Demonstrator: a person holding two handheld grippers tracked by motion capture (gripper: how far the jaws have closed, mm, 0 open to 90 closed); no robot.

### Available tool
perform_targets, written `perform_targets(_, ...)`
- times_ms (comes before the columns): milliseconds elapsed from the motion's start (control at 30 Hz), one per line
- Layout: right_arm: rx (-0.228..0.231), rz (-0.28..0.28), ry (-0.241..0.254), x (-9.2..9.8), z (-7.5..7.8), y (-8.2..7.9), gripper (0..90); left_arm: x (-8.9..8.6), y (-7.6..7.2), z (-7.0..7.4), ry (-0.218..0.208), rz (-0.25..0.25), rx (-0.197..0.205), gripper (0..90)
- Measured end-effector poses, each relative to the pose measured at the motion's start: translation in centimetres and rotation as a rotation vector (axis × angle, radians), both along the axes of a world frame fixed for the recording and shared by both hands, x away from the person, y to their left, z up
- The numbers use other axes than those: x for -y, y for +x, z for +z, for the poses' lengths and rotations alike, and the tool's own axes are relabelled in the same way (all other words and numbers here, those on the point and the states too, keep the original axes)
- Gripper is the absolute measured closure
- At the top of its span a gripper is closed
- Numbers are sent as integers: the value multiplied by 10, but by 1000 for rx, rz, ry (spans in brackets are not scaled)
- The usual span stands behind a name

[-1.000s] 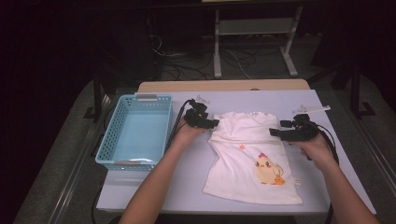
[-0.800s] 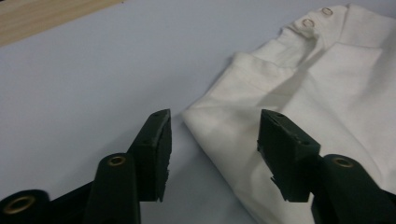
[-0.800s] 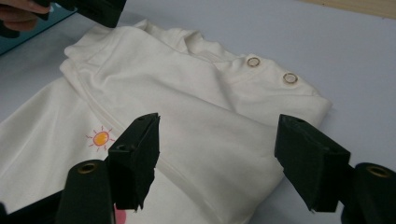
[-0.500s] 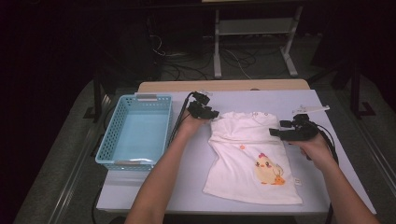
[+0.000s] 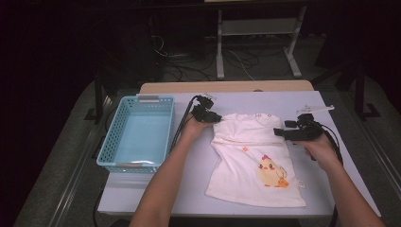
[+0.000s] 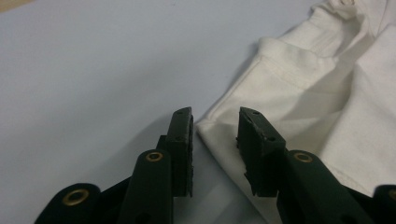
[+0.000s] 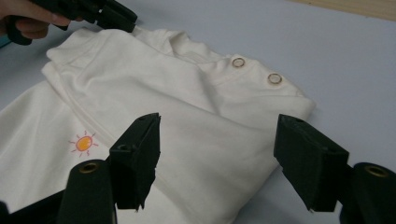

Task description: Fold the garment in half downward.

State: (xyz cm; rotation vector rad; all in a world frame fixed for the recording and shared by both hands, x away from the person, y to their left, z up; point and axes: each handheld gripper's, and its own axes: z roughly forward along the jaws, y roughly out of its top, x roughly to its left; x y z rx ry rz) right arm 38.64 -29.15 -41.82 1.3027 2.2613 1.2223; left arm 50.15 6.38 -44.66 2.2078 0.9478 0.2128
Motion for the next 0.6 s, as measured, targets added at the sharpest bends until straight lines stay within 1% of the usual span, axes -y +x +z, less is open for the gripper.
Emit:
perform_targets(67, 0, -24, -3, 2, 0, 6, 304, 0, 0, 0, -3, 2, -6, 698)
perform_targets(133, 1, -34, -2, 3, 0, 8, 305, 1, 0, 0, -5, 4, -8, 710)
perform_targets(167, -3, -39, 1, 5, 1, 13, 325, 1, 0, 0, -5, 4, -10, 741)
perform_targets(200, -1, -43, 0, 6, 2, 15, 325, 1, 0, 0, -6, 1, -12, 763)
perform_targets(233, -2, -51, -3, 7, 2, 18, 326, 1, 0, 0, -15, -9, -25, 795)
perform_targets(267, -2, -51, -3, 7, 2, 18, 326, 1, 0, 0, -15, -9, -25, 827)
perform_targets(300, 0, -62, -3, 8, 3, 24, 344, 2, 0, 0, -21, -10, -31, 837)
perform_targets(367, -3, -64, -1, 8, 3, 27, 356, 2, -1, 0, -16, -8, -31, 841)
perform_targets(400, -11, -61, -11, 9, 3, 34, 403, 2, -1, 0, -16, -6, -33, 843)
perform_targets(467, -9, -59, -14, 9, 2, 39, 439, 3, -1, 0, -24, 1, -36, 844)
perform_targets(500, -17, -65, -18, 9, 0, 44, 451, 3, -1, 0, -25, 7, -41, 844)
perform_targets(533, -17, -65, -18, 9, 0, 44, 451, 3, -1, 0, -25, 7, -41, 845)
perform_targets(567, -17, -67, -27, 9, -1, 46, 477, 3, 0, 0, -25, 11, -45, 845)
perform_targets(600, -25, -75, -44, 8, -5, 53, 507, 3, 0, 0, -27, 14, -48, 846)
